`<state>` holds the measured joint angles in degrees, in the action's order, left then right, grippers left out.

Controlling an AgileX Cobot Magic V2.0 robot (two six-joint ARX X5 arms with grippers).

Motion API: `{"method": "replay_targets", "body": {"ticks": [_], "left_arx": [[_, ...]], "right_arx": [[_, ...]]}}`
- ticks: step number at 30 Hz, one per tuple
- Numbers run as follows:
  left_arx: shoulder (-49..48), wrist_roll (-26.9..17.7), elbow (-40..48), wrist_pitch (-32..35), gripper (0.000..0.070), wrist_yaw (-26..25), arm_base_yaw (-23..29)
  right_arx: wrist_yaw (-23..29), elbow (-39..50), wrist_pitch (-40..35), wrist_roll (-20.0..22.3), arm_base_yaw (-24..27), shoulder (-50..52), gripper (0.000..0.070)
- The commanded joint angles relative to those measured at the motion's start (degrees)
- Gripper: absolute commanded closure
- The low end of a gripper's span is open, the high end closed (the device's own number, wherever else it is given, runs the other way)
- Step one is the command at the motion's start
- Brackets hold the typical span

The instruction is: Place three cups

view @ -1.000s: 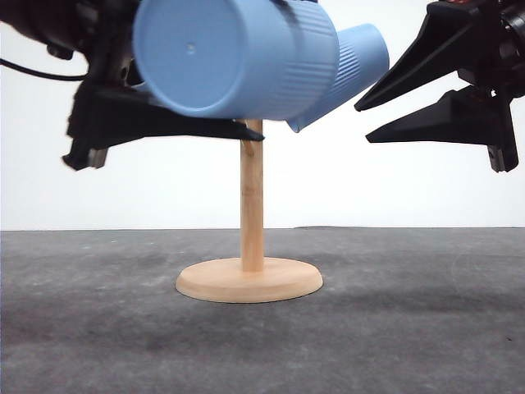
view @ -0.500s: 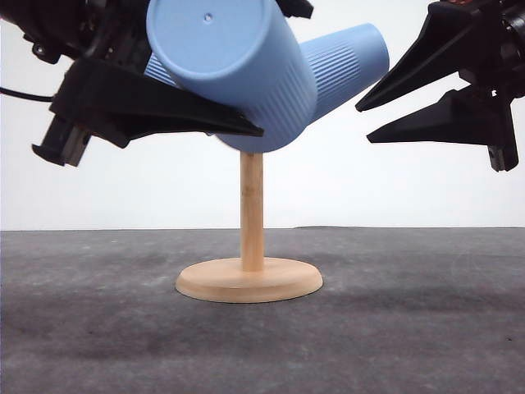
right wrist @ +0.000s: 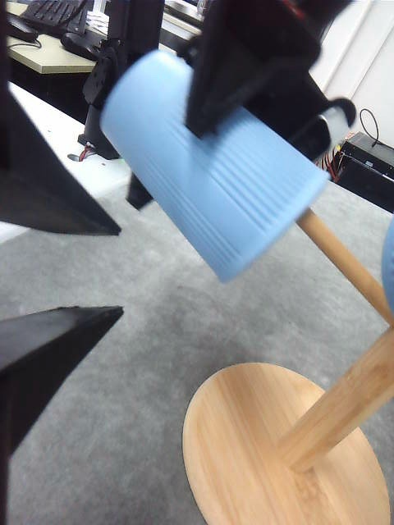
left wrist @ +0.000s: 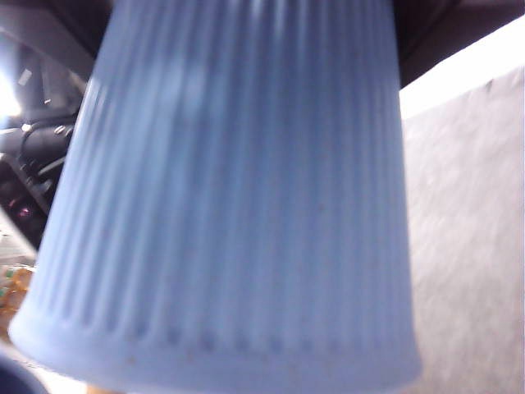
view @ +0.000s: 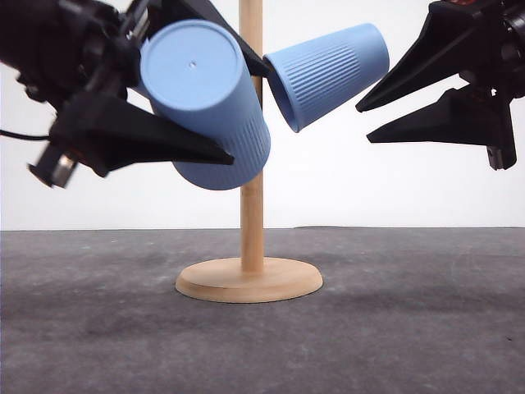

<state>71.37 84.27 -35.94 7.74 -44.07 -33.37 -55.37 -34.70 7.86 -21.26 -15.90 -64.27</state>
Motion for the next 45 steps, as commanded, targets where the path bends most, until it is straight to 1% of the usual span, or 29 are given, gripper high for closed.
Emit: {"method": "replay_targets", "body": {"ticks": [1, 3, 7, 13, 15, 16, 17, 20, 22, 30, 36, 38, 41, 43, 45], "left_arx": [[2.3, 0.4, -0.4, 4.6, 0.0306, -2.1, 0.9], [4.2, 1.0, -0.4, 7.3, 0.0306, -2.7, 1.6], [8.2, 1.3, -0.9, 9.8, 0.0306, -3.2, 2.8], [13.1, 1.8, -1.0, 16.2, 0.0304, -3.6, 3.9], [14.1, 1.9, -1.0, 17.5, 0.0295, -3.7, 4.2], [14.5, 1.9, -1.0, 17.9, 0.0278, -3.7, 4.3], [14.8, 1.9, -1.1, 18.0, 0.0251, -3.7, 4.4], [14.9, 1.1, -1.1, 17.9, 0.0142, -4.0, 4.7], [14.9, 0.6, -1.1, 17.9, 0.0096, -5.2, 4.7], [14.7, -1.2, -1.1, 17.5, 0.0095, -14.1, 4.6], [12.1, -2.5, -1.1, 16.1, 0.0095, -14.7, 4.6], [10.5, -3.8, -1.1, 13.8, 0.0095, -14.7, 4.6], [7.6, -8.2, -1.1, 7.3, 0.0096, -14.7, 4.6], [5.1, -13.6, -1.1, 1.1, 0.0099, -14.4, 4.6], [2.0, -20.6, -1.1, -6.0, 0.0106, -12.7, 4.6]], "right_arx": [[-0.1, -0.9, -0.5, 0.7, -0.1, -0.4, 0.0525], [-0.1, -0.9, -0.5, 0.7, -0.1, -0.4, 0.0525], [-0.1, -0.9, -0.5, 0.7, -0.1, -0.4, 0.0525], [-0.1, -0.9, -0.1, 0.7, -0.1, -0.4, 0.0524], [-0.1, -0.9, -0.1, 0.6, -0.1, -0.4, 0.0524], [-0.1, -0.9, -0.1, 0.6, -0.1, -0.4, 0.0524], [-0.1, -0.9, 0.0, 0.5, -0.1, -0.4, 0.0524], [-0.1, -0.9, 0.1, 0.3, -0.1, -0.4, 0.0524], [-0.1, -0.9, 0.4, 0.2, -0.1, -0.4, 0.0524], [0.0, -0.9, 1.4, 0.3, -0.1, -0.4, 0.0524], [1.2, -0.9, 1.5, 0.3, -0.1, -0.4, 0.0524], [1.5, -0.9, 1.6, 0.3, -0.1, -0.4, 0.0524], [1.5, -0.9, 1.6, 0.3, -0.1, -0.4, 0.0524], [1.6, -0.9, 1.6, 0.3, -0.1, -0.4, 0.0524], [1.9, -0.9, 1.6, 0.5, -0.1, -0.4, 0.0524]]}}
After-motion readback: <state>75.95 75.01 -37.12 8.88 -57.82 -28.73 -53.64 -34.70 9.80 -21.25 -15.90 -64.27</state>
